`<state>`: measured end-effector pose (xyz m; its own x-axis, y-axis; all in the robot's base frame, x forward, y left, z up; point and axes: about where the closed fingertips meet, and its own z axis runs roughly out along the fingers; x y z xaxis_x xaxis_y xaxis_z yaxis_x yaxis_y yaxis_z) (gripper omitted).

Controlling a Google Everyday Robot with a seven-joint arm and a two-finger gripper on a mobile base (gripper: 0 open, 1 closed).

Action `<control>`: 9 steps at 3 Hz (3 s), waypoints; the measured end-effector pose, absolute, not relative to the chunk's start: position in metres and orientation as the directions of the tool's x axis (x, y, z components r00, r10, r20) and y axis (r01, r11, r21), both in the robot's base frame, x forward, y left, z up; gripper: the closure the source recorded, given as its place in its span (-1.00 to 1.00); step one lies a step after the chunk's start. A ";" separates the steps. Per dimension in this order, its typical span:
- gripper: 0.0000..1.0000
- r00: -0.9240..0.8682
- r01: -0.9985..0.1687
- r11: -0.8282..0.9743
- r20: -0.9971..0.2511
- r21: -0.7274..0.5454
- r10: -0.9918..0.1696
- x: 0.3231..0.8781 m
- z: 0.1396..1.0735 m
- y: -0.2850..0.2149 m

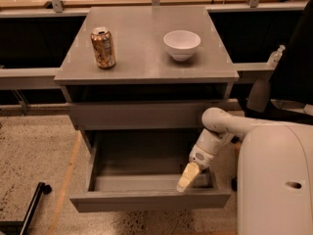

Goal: Open middle drawer

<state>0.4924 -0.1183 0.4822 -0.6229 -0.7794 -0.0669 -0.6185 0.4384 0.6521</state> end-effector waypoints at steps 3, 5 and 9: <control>-1.00 -0.643 -0.654 0.414 -0.177 0.633 -0.745 0.475 0.480 -0.119; -1.00 -0.640 -0.653 0.443 -0.134 0.614 -0.757 0.446 0.484 -0.123; -1.00 -0.631 -0.671 0.425 -0.167 0.607 -0.758 0.397 0.494 -0.126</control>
Offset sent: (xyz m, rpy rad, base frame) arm -0.0083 0.0014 0.0070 0.0337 -0.0435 -0.0087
